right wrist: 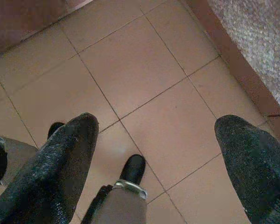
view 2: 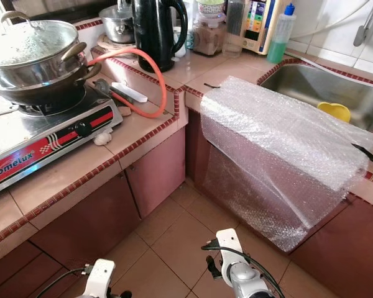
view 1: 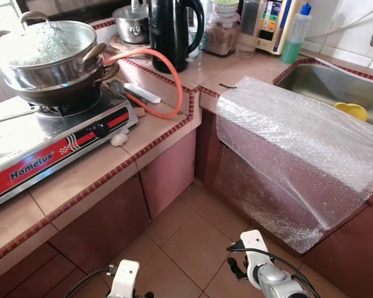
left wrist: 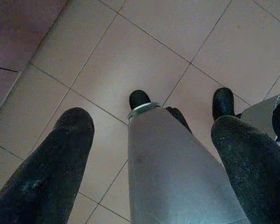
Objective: Kitchen organization
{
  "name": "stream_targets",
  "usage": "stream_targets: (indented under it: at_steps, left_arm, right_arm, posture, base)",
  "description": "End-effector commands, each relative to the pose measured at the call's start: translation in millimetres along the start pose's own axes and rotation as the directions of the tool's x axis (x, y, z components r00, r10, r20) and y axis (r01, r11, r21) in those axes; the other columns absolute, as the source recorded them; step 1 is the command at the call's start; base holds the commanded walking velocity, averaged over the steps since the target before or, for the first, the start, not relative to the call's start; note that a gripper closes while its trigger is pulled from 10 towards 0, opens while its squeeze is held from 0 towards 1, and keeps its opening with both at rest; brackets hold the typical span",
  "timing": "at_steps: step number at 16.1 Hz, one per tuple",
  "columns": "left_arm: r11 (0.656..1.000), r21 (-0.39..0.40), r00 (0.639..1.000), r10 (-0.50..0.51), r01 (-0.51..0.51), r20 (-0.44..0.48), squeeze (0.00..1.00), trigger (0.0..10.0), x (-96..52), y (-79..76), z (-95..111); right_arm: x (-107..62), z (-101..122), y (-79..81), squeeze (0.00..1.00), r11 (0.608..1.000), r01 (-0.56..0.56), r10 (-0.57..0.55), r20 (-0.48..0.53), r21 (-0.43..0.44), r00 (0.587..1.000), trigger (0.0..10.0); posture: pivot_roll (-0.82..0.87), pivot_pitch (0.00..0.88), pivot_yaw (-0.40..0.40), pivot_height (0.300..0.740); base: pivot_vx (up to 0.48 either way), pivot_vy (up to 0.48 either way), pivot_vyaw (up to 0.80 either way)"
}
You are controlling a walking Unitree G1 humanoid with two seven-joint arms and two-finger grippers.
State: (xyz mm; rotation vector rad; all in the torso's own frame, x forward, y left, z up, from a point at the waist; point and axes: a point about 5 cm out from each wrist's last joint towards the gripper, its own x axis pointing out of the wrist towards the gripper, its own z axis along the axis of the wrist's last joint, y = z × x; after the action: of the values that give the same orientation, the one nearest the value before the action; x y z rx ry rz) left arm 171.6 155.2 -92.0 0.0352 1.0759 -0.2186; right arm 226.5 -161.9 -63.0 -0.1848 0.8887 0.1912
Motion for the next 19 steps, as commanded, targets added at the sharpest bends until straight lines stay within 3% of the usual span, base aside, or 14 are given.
stream_targets:
  at_steps: [1, 6, 10, 19]
  left_arm:
    - [1.000, 0.029, 1.000, -0.001, 0.000, 0.023, 0.00, 10.0, 4.3, -10.8, 25]
    - [0.996, 0.088, 0.999, -0.032, 0.029, 0.033, 0.00, 10.0, 7.7, -31.6, 43]
    - [0.990, 0.138, 0.999, -0.022, 0.018, 0.024, 0.00, 10.0, 6.7, -23.4, 39]
    - [0.993, 0.113, 1.000, 0.013, -0.014, 0.014, 0.00, 10.0, 6.4, -21.4, 28]
  right_arm:
    - [-1.2, -8, -0.9, 0.00, 0.998, -0.015, 0.013, -0.030, -0.061, 0.999, 10.0]
    - [-3.1, -17, -2.8, 0.00, 0.992, -0.034, 0.027, -0.055, -0.125, 0.998, 10.0]
    - [-2.2, -15, 3.2, 0.00, 0.990, -0.058, 0.052, -0.052, -0.130, 0.997, 10.0]
    - [-3.1, -18, 1.1, 0.00, 0.985, -0.070, 0.060, -0.065, -0.160, 0.996, 10.0]
  posture:
    - [-0.12, 0.030, 0.037, 0.740]
    - [-0.12, 0.032, 0.036, 0.740]
    - [-0.12, 0.033, 0.037, 0.740]
    - [-0.11, 0.046, 0.025, 0.740]
  base:
    - [0.000, 0.000, 0.80]
    - [0.000, 0.000, 0.80]
    - [0.000, 0.000, 0.80]
    - [0.000, 0.000, 0.80]
